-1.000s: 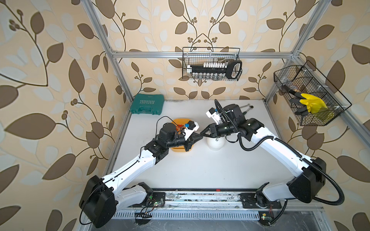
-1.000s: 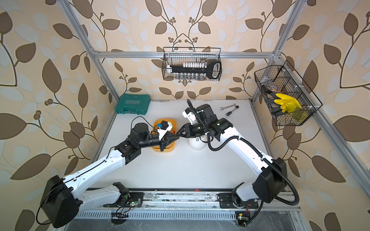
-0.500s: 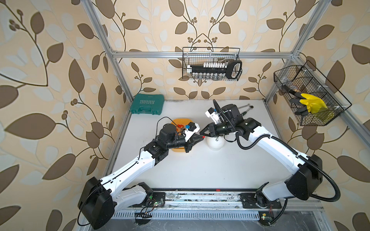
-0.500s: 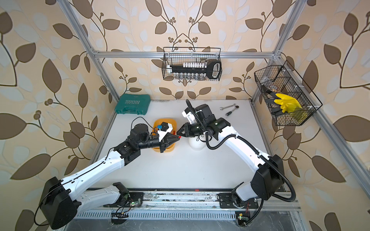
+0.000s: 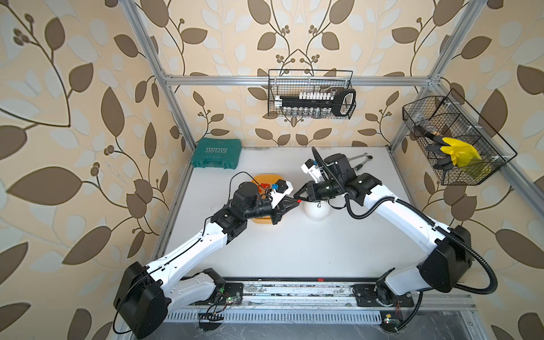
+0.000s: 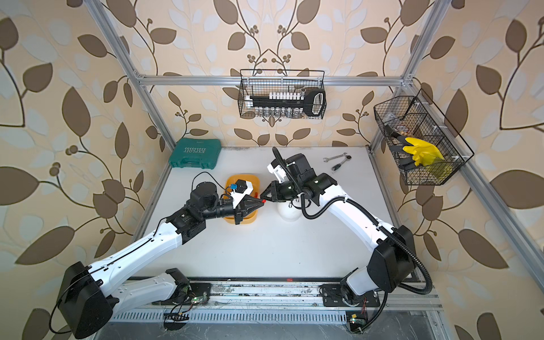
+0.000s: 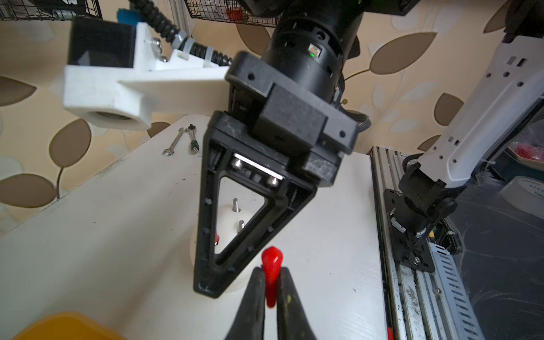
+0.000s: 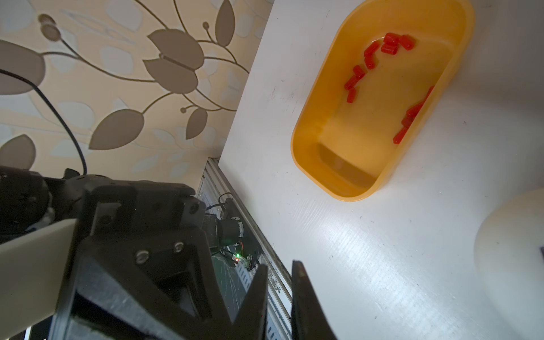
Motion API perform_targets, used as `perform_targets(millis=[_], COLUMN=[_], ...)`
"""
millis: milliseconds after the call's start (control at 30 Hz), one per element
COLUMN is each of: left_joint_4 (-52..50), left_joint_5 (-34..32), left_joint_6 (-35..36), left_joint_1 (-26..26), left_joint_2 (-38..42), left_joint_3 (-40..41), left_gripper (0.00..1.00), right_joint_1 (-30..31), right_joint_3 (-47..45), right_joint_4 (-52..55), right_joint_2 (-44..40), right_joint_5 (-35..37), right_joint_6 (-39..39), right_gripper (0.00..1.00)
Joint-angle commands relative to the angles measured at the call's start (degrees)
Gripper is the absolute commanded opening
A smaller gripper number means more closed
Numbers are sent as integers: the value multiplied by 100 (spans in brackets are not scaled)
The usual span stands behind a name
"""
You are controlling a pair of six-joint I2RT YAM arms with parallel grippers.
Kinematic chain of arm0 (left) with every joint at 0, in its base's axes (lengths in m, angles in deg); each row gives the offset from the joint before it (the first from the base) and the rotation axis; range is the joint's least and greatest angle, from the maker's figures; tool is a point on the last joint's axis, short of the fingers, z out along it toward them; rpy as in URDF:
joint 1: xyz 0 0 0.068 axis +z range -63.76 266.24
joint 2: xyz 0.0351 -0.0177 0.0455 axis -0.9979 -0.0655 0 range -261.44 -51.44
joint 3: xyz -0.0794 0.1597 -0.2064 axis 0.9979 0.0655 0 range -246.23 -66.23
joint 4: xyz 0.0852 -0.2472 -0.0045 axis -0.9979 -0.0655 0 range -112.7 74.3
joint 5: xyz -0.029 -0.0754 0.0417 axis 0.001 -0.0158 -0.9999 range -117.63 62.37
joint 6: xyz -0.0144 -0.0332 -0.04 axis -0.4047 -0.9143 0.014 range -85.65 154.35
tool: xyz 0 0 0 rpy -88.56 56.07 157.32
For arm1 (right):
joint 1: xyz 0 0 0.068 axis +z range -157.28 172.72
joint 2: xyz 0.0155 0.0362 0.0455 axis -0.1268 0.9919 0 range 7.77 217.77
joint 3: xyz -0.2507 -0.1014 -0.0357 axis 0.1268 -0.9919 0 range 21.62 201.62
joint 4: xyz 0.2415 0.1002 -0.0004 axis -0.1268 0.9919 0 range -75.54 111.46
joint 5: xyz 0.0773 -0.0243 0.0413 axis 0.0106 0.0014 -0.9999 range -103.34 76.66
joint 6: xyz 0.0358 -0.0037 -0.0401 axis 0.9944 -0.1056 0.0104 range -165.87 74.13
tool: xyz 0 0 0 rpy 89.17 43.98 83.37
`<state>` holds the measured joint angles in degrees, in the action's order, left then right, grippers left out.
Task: Cover the protruding screws with screw protection sleeves
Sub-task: Pick up the screw protection sleeve from the storage box.
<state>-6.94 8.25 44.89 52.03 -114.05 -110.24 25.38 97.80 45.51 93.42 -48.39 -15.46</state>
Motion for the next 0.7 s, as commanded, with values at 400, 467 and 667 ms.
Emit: perform_targets(millis=[400,467,667], left_joint_4=[232,219,238], left_joint_5=[31,-31,-312], left_joint_6=[106,129,157], left_joint_1=[-69,-75,-82], left_joint_2=[205,206,205], left_joint_3=[-55,-46,3], left_gripper=[12,12,12], right_joint_1=[-173,-176,-165], right_joint_3=[-196,-154,-31], right_joint_4=[-225,-170,152], right_joint_2=[-527,-573,-651], right_joint_5=[-393,-486,-564], right_joint_6=[0,9,-42], right_gripper=[29,29,36])
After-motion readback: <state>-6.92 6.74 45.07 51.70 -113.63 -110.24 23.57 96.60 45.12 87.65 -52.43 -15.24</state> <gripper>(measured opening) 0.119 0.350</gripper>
